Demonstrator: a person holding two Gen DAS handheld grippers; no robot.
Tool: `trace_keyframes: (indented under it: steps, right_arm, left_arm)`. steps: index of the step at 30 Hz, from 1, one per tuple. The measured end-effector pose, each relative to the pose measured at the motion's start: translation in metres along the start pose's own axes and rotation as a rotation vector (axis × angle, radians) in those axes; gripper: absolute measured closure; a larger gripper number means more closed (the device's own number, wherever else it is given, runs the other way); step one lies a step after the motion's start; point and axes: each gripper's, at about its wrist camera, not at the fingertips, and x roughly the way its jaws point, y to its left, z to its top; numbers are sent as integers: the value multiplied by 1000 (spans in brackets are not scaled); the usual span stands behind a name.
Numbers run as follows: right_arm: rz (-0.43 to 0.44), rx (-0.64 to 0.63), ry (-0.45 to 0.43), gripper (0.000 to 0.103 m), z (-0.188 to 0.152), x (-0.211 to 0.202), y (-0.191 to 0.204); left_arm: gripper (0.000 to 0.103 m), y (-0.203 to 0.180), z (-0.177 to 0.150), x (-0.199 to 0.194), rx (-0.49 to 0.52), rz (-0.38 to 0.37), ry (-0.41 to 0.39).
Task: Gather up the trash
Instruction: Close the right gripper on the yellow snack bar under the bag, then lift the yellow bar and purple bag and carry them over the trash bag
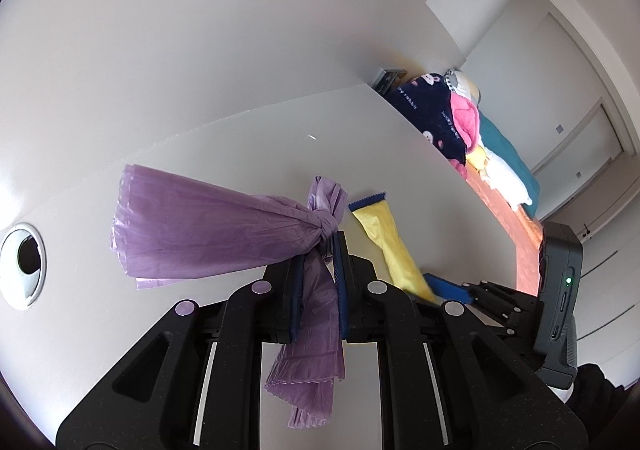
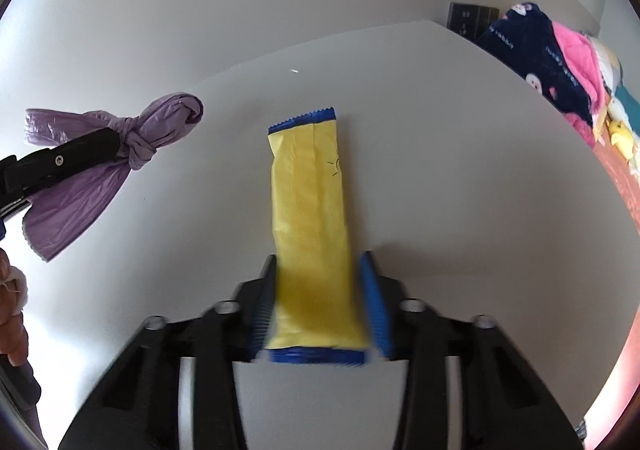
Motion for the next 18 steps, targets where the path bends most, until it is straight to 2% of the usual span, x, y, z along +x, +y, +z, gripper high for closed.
trace_keyframes:
  steps: [8,18]
  right_arm:
    - [42,50,-8,72,-6,-18,-3]
    - [68,91,-67,72,-10,-55,-18]
  left_arm:
    - [90,-9,-3,-2,13,-8,3]
    - [90,-37,-9,-11,55,-29,17]
